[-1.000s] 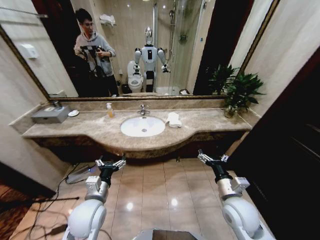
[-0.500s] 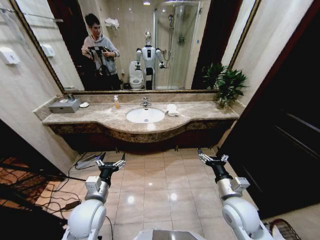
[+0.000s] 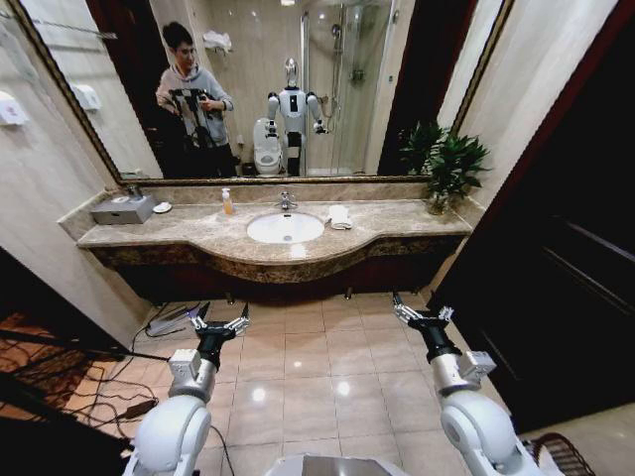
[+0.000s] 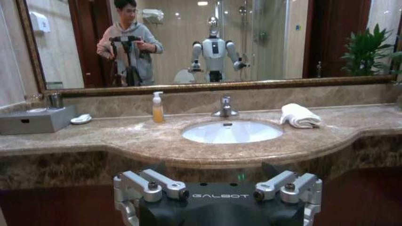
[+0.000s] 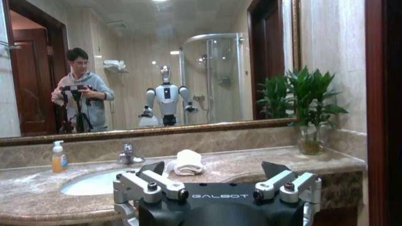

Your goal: Pick up the towel from the sink counter and wipe the mirror surface.

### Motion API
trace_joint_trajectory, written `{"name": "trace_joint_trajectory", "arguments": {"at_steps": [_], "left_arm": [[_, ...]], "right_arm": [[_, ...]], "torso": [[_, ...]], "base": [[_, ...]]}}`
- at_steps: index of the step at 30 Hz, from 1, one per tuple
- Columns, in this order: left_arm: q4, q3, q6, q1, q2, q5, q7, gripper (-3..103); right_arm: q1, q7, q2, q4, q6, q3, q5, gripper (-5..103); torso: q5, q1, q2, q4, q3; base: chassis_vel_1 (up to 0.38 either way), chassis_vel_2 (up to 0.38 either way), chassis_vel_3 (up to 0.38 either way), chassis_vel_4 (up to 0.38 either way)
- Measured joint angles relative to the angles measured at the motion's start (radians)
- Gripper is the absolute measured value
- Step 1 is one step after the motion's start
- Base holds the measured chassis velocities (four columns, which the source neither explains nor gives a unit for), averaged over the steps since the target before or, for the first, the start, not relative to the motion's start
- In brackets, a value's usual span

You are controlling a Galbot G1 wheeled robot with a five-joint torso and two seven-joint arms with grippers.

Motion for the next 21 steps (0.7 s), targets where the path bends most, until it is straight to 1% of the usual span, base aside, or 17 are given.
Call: {"name": "trace_joint_trajectory", "arguments": {"at_steps": [5, 7, 9, 10, 12, 13, 14, 16, 18, 20, 21], "left_arm": [[0.000, 0.000, 0.000, 0.000, 0.000, 0.000, 0.000, 100], [0.000, 0.000, 0.000, 0.000, 0.000, 0.000, 0.000, 100], [0.000, 0.000, 0.000, 0.000, 0.000, 0.000, 0.000, 100], [0.000, 0.000, 0.000, 0.000, 0.000, 0.000, 0.000, 100], [0.000, 0.000, 0.000, 0.000, 0.000, 0.000, 0.000, 100], [0.000, 0.000, 0.000, 0.000, 0.000, 0.000, 0.000, 100], [0.000, 0.000, 0.000, 0.001, 0.000, 0.000, 0.000, 100], [0.000, 0.000, 0.000, 0.001, 0.000, 0.000, 0.000, 100], [0.000, 0.000, 0.000, 0.000, 0.000, 0.000, 0.000, 100], [0.000, 0.000, 0.000, 0.000, 0.000, 0.000, 0.000, 100], [0.000, 0.000, 0.000, 0.000, 0.000, 0.000, 0.000, 100]], "right_arm": [[0.000, 0.000, 0.000, 0.000, 0.000, 0.000, 0.000, 100], [0.000, 0.000, 0.000, 0.000, 0.000, 0.000, 0.000, 100], [0.000, 0.000, 0.000, 0.000, 0.000, 0.000, 0.000, 100], [0.000, 0.000, 0.000, 0.000, 0.000, 0.000, 0.000, 100], [0.000, 0.000, 0.000, 0.000, 0.000, 0.000, 0.000, 100], [0.000, 0.000, 0.000, 0.000, 0.000, 0.000, 0.000, 100], [0.000, 0.000, 0.000, 0.000, 0.000, 0.000, 0.000, 100], [0.000, 0.000, 0.000, 0.000, 0.000, 0.000, 0.000, 100], [0.000, 0.000, 0.000, 0.000, 0.000, 0.000, 0.000, 100], [0.000, 0.000, 0.000, 0.000, 0.000, 0.000, 0.000, 100], [0.000, 0.000, 0.000, 0.000, 0.000, 0.000, 0.000, 100]], "torso": [[0.0006, 0.000, 0.000, 0.0000, 0.000], [-0.0001, 0.000, 0.000, 0.0001, 0.000], [0.0007, 0.000, 0.000, 0.0000, 0.000], [0.0005, 0.000, 0.001, -0.0009, 0.000], [0.0003, 0.000, 0.001, -0.0004, 0.000], [0.0003, -0.001, 0.001, 0.0009, 0.000], [-0.0001, -0.001, 0.001, 0.0011, 0.000], [-0.0002, -0.001, 0.001, 0.0008, 0.000], [0.0004, -0.001, 0.001, -0.0009, 0.000], [0.0002, 0.000, 0.001, -0.0006, 0.000], [0.0003, 0.000, 0.000, 0.0002, 0.000]], "base": [[0.060, -0.210, -0.053, 0.201], [0.063, -0.244, -0.062, 0.247], [0.091, -0.256, -0.078, 0.239], [0.091, -0.251, -0.079, 0.085], [0.082, -0.191, -0.079, 0.055], [0.082, 0.015, -0.025, 0.055], [0.077, 0.015, -0.037, 0.089], [0.034, 0.067, -0.037, 0.089], [0.017, -0.001, -0.038, 0.010], [-0.025, -0.018, 0.018, -0.012], [0.000, 0.000, 0.000, 0.000]]}}
